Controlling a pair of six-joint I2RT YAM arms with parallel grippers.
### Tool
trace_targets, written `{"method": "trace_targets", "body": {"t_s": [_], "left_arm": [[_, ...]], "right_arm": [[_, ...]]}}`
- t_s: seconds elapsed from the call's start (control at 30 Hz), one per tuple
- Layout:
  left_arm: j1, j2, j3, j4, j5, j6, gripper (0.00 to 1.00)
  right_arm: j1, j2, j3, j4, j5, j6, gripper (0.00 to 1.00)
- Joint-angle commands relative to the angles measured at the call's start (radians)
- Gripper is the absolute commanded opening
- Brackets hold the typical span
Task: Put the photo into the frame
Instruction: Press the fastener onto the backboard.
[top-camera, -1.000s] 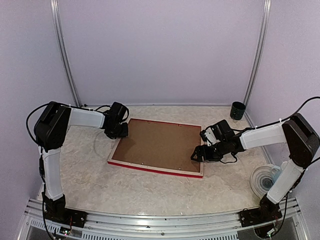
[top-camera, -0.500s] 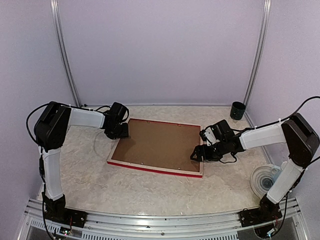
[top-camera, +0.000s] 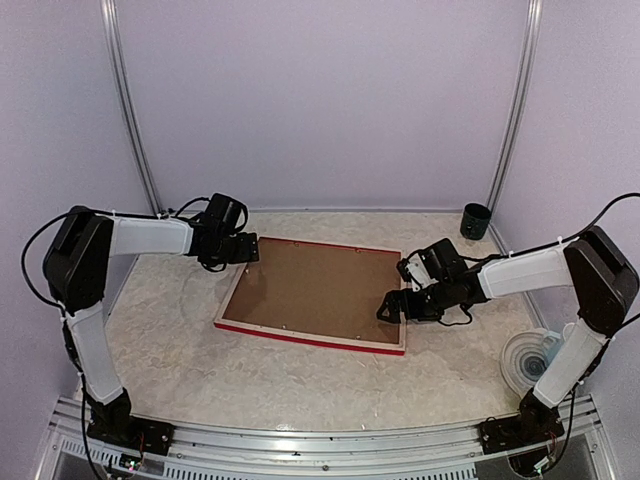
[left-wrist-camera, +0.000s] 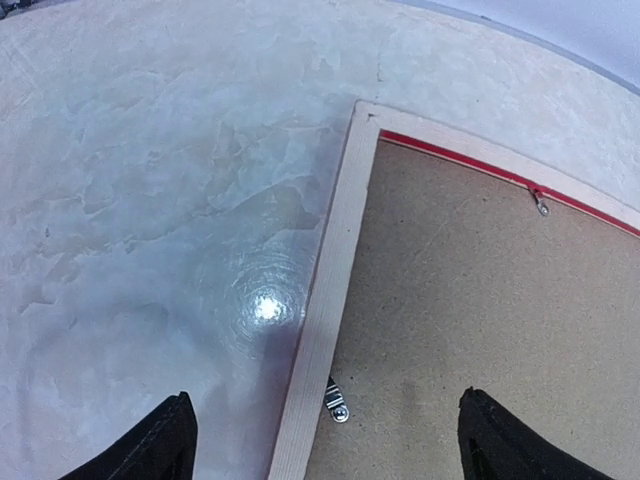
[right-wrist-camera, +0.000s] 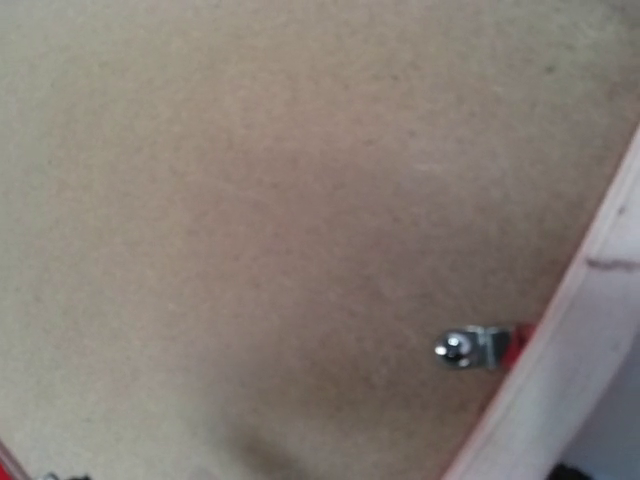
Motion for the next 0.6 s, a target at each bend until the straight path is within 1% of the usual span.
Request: {"method": "trace_targets", "body": {"t_s": [0.0, 0.03, 0.13, 0.33, 0.43, 0.47, 0.5, 0.57], "left_arm": [[-0.026, -0.113, -0.067, 0.081, -0.025, 0.010, 0.96], [-0.034, -0.139, -0.082, 0.091, -0.029, 0.013, 0.99], [-0.068, -0.199, -0.124, 0.122, -0.043, 0.045, 0.99], [-0.158, -0.317, -0.259, 0.279, -0.106, 0.156, 0.99], [-0.175, -0.352, -0.314, 0.332, -0.043, 0.210, 0.99], [-0.188, -0.362, -0.351, 0.363, -0.039, 0.237, 0.99], [-0.206, -0.379, -0.383, 0.400, -0.055, 0.270, 0.99], [-0.252, -0.406, -0.453, 0.488, -0.100, 0.350, 0.99]], "right_arm": [[0.001, 0.005, 0.000, -0.085, 0.039, 0.009, 0.99], [-0.001, 0.005, -0.001, -0.083, 0.033, 0.013, 0.99], [-0.019, 0.007, -0.014, -0.064, 0.004, 0.032, 0.99], [-0.051, 0.002, -0.040, -0.029, -0.034, 0.054, 0.99], [-0.053, 0.004, -0.044, -0.024, -0.037, 0.058, 0.94], [-0.053, 0.004, -0.048, -0.021, -0.040, 0.060, 0.90], [-0.053, 0.006, -0.049, -0.017, -0.040, 0.061, 0.89], [-0.053, 0.012, -0.055, -0.007, -0.049, 0.064, 0.83]]}}
